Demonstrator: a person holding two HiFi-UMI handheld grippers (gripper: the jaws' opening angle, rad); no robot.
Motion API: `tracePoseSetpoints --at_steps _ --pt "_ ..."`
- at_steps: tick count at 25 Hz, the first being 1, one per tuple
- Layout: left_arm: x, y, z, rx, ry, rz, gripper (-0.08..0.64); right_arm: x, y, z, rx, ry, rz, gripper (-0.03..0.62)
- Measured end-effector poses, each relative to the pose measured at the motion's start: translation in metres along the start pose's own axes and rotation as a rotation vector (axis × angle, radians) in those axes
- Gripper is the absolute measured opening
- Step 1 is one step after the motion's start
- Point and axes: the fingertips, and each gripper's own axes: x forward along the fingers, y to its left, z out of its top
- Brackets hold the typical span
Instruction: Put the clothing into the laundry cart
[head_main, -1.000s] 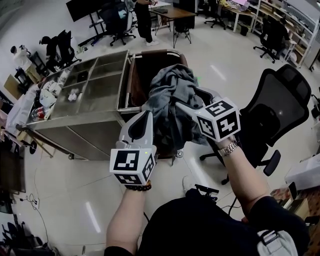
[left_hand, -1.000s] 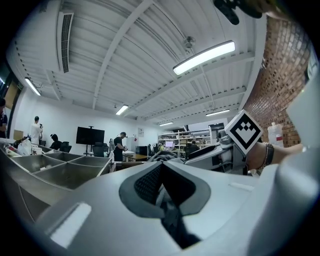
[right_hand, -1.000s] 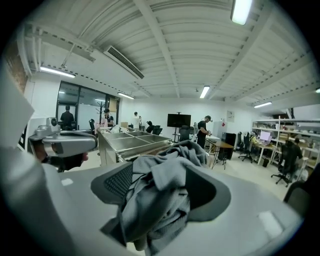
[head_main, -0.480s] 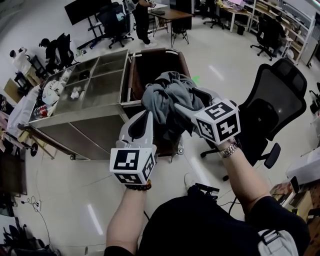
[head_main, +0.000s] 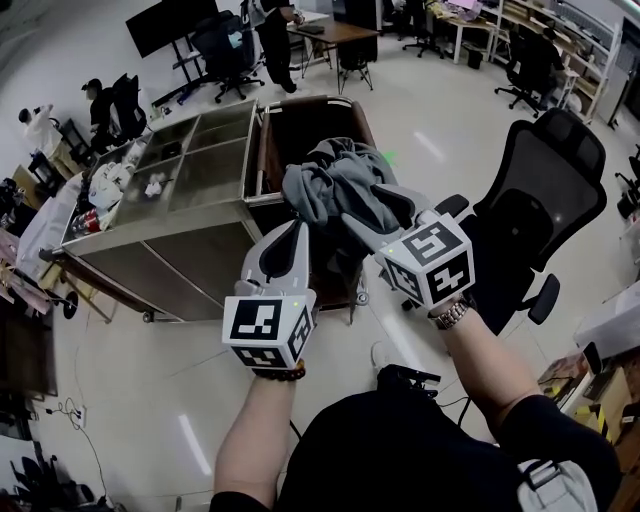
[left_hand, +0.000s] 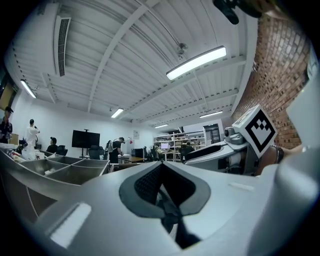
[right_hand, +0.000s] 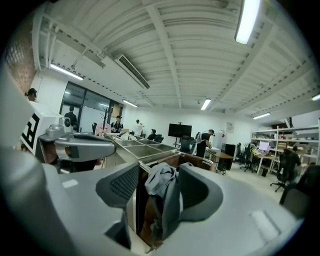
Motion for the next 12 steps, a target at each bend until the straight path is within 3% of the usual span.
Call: tracePoseSetpoints --at_steps 12 --pt "-0.010 -0.024 0.010 0.006 -0.009 -0.041 0.002 -0.032 0.022 0.010 -0.066 -0.081 -0.073 0.071"
